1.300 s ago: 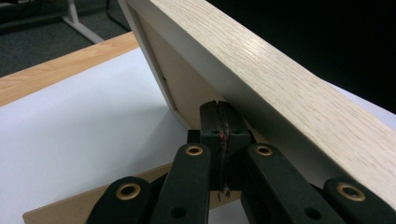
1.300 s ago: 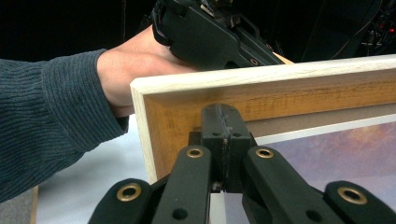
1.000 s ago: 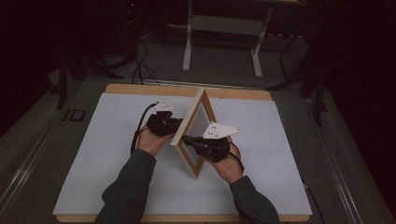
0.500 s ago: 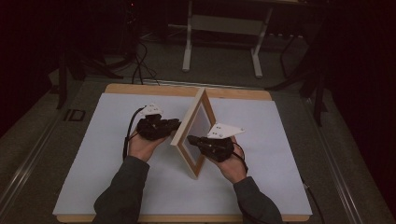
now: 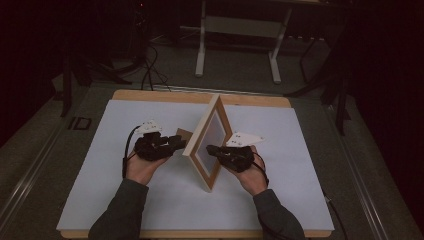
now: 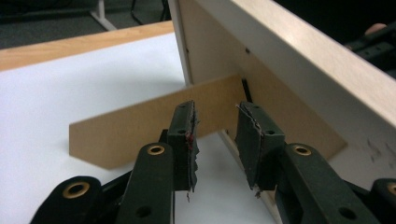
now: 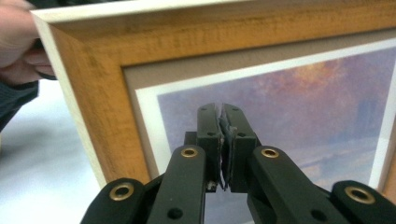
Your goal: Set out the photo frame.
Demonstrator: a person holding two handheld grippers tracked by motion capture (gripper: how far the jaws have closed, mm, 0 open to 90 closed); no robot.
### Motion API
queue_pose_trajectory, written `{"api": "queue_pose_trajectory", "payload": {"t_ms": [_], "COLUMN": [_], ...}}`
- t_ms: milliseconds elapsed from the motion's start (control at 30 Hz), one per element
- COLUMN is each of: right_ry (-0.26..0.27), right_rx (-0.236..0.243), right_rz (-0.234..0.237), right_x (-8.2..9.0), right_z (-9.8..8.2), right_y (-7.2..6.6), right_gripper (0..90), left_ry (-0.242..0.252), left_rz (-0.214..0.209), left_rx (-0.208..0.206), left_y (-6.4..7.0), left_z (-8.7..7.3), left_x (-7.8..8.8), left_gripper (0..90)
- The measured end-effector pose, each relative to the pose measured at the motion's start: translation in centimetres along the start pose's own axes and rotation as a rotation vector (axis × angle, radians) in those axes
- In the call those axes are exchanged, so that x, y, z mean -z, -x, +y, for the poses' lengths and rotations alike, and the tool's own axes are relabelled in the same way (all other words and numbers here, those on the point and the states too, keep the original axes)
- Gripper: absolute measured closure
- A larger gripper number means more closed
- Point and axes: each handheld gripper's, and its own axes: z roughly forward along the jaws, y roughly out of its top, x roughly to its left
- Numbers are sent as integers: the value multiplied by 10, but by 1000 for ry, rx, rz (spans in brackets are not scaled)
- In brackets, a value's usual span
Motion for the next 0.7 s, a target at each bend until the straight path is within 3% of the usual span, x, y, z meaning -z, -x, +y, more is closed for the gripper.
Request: {"api": "queue_pose_trajectory", "payload": {"t_ms": [267,400,700], "right_ry": [-11,-14,-10], "right_rx": [-21,-28,-34], "right_rz": [-16,-21,-27], "right_x": [0,1,1], "right_z": [-6,-8,-9], "right_y": [7,9,10], "right_gripper": [864,858,854], "left_ry": [-2,9,3], "left_rz": [14,-16,-42], "left_rx": [-13,-15,-46], "left_y": [10,16,33], "left_z": [-9,-13,-23], "left_x": [14,23,36], "left_gripper": [640,630,570]}}
